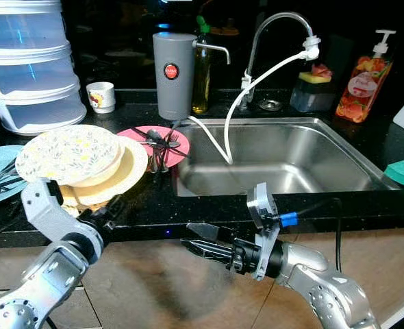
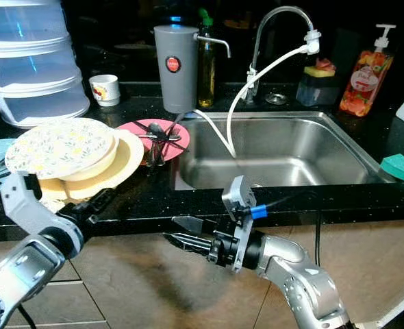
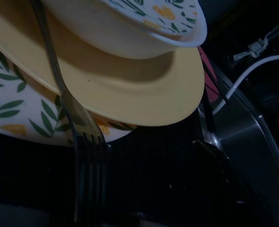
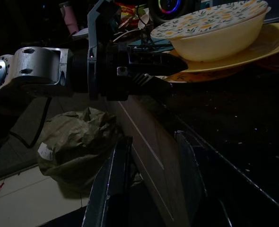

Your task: Kitchen organization

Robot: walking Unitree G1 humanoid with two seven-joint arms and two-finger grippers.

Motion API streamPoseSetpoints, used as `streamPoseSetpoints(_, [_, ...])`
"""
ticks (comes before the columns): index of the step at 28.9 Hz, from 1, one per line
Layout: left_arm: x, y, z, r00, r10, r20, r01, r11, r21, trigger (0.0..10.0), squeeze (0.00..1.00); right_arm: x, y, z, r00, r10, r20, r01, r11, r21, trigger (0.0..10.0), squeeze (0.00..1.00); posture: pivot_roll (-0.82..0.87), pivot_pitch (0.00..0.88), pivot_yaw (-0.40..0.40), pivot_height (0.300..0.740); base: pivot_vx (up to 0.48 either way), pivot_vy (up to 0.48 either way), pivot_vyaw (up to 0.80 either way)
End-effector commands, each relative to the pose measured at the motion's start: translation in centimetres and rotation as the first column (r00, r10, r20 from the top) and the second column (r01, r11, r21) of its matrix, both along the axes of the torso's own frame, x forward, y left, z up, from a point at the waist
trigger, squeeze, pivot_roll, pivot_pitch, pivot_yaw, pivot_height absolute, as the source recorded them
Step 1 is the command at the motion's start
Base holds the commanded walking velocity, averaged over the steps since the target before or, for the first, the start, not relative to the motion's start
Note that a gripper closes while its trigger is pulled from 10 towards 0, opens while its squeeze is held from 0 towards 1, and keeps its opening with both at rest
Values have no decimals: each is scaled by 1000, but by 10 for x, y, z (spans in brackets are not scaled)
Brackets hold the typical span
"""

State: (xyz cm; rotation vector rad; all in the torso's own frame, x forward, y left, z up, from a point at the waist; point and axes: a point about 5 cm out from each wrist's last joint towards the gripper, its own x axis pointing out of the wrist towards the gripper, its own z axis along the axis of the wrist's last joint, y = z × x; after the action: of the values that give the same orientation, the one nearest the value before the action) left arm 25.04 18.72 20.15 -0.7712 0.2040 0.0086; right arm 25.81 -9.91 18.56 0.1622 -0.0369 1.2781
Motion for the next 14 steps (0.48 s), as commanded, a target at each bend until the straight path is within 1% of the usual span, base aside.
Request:
streamPoseSetpoints(1, [1, 5, -7, 998, 33, -48, -33, 999, 12, 10000, 0, 1, -3, 0, 1000, -5, 3, 5, 1000, 2, 10000, 0, 53, 19, -11, 740, 0, 0, 0])
streamPoseSetpoints(8, [0, 0, -8, 999, 13, -52, -13, 1000, 6, 10000, 0, 0, -3, 0, 1000, -6, 2, 6, 1000, 1, 10000, 0, 53, 19, -11, 740, 0, 0, 0])
streamPoseSetpoints(9, [0, -3, -9, 999, 0, -54, 0, 1000, -1, 0, 0, 1, -3, 0, 1000, -6, 2, 6, 1000, 1, 10000, 0, 53, 20, -13, 740, 0, 0, 0])
streamPoseSetpoints(14, [-1, -7, -8, 999, -27, -44, 27, 1000, -8, 0, 0, 1, -3, 0, 1000, -6, 3, 6, 1000, 1, 10000, 0, 53, 20, -13, 740, 0, 0, 0])
